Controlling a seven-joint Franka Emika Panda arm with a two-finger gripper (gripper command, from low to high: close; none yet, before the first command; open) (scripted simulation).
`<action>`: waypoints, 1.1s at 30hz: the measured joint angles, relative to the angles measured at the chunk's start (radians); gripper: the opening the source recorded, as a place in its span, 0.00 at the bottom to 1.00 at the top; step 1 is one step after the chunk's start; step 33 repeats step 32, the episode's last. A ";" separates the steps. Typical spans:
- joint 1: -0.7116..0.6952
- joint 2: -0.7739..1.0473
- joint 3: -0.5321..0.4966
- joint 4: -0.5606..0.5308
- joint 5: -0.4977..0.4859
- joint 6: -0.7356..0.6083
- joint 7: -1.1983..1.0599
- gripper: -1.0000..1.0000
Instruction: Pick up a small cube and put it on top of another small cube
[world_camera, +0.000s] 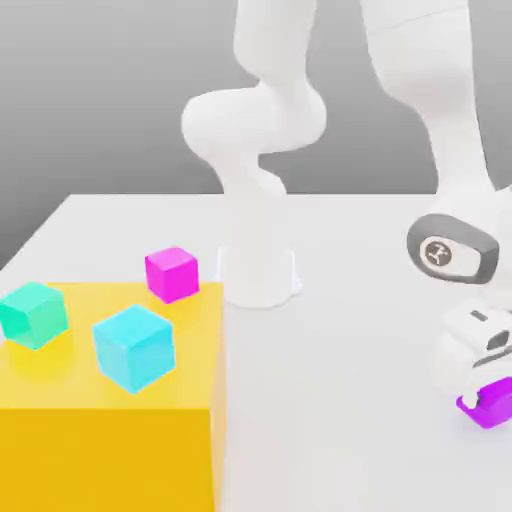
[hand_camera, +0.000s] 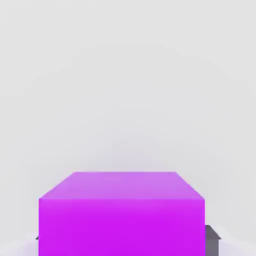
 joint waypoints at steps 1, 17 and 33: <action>-0.013 -0.037 0.014 -0.007 0.031 -0.027 -0.023 0.00; -0.395 -0.624 -0.265 -0.063 0.199 -0.542 -0.058 0.00; -0.573 -0.829 -0.410 -0.202 0.196 -0.603 -0.009 1.00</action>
